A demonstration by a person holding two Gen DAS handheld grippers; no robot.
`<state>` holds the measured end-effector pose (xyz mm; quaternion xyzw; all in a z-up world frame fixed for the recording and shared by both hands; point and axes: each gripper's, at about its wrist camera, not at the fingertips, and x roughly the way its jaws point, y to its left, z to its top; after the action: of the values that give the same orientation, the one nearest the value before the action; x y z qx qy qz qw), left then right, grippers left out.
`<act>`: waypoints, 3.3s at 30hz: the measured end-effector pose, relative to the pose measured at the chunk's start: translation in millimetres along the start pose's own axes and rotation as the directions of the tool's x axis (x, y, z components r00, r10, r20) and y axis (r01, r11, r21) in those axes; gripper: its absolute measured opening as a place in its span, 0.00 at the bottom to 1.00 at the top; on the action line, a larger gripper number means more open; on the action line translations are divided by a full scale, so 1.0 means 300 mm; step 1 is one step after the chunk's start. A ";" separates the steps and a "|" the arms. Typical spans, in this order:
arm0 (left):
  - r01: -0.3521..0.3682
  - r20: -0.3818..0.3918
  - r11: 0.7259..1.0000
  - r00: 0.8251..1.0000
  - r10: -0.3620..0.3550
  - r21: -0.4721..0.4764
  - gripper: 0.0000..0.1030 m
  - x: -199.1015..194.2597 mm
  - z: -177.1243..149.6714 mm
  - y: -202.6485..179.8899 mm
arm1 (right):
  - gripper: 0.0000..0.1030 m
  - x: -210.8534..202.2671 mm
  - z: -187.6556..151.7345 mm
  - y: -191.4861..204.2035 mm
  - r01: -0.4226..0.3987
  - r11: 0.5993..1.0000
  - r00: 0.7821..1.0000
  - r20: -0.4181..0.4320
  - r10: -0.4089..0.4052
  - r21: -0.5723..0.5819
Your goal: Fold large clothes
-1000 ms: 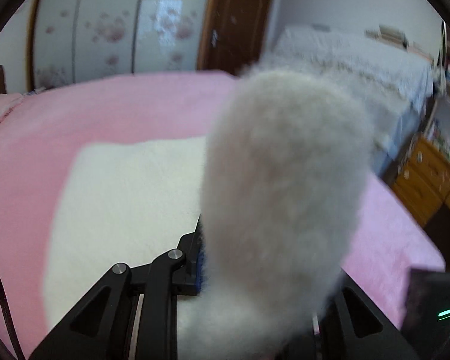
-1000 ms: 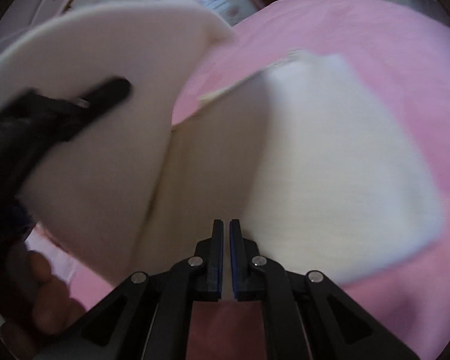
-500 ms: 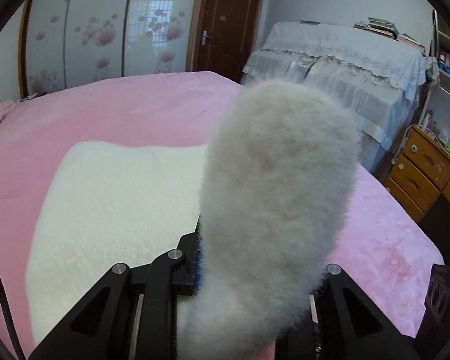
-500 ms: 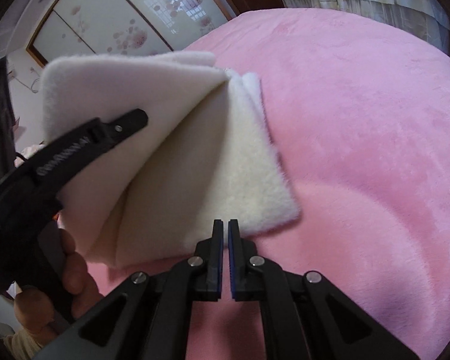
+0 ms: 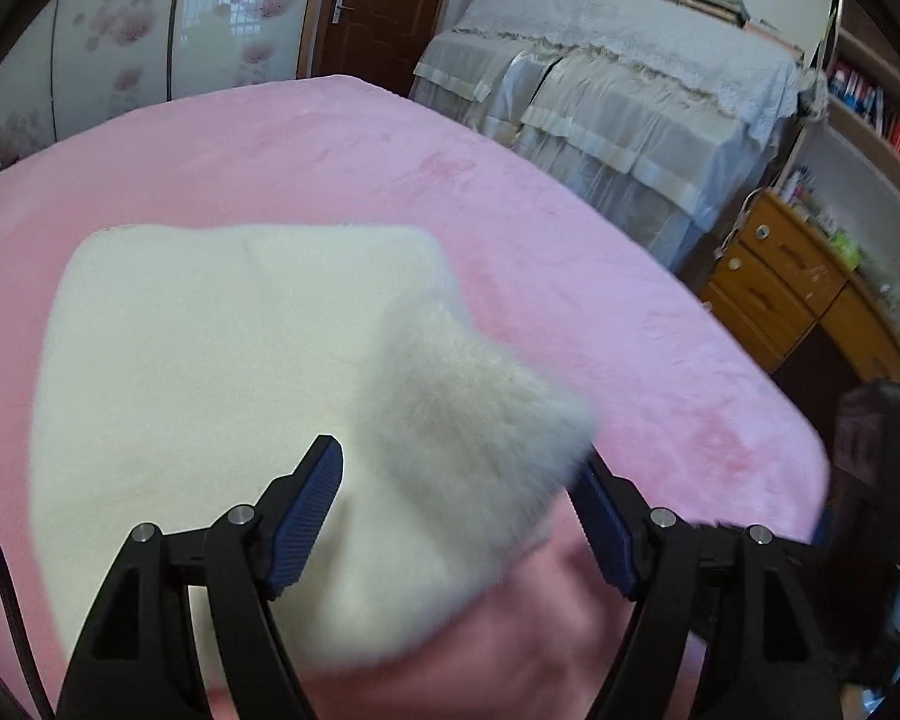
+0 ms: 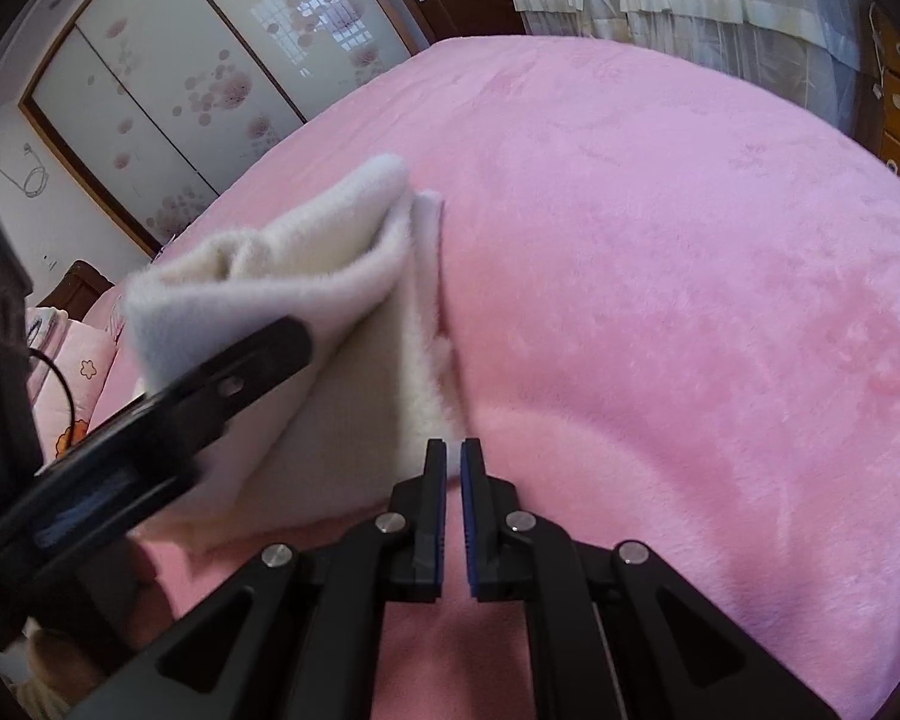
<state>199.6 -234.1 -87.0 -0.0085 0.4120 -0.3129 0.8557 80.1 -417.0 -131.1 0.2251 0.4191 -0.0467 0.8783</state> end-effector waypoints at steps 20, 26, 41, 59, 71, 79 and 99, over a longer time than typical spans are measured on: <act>-0.371 -0.043 0.911 0.928 0.369 -0.183 0.75 -0.141 -0.162 0.355 | 0.20 -0.064 0.136 0.311 0.055 0.921 0.997 0.069 -0.031 -0.386; -0.353 -0.110 0.920 0.935 0.339 -0.170 0.50 -0.059 -0.197 0.356 | 0.17 -0.052 0.111 0.144 0.059 0.965 0.997 0.071 -0.042 -0.256; -0.318 -0.099 0.936 0.947 0.306 -0.153 0.72 -0.129 -0.085 0.397 | 0.51 -0.033 0.170 0.080 0.021 0.988 0.999 0.045 -0.015 -0.150; -0.296 -0.126 0.934 0.953 0.276 -0.199 0.45 0.227 0.221 0.642 | 0.00 0.432 0.532 0.158 0.087 0.975 0.994 -0.045 -0.098 -0.204; -0.343 -0.130 0.923 0.937 0.324 -0.173 0.77 0.174 0.200 0.583 | 0.03 0.308 0.498 0.148 0.056 0.982 0.998 0.015 -0.054 -0.180; -0.357 -0.173 0.918 0.928 0.329 -0.171 0.77 0.068 0.142 0.508 | 0.36 0.155 0.404 0.176 0.133 0.967 0.991 0.048 -0.126 -0.216; -0.221 -0.208 0.953 0.962 0.179 -0.205 0.77 -0.314 -0.038 0.327 | 0.68 -0.260 0.210 0.288 0.185 0.901 0.980 0.144 -0.139 -0.392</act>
<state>199.5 -101.2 -55.4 -0.0346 0.5221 -0.1748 0.8341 98.2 -375.5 -6.7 0.0006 0.3868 -0.0450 0.9211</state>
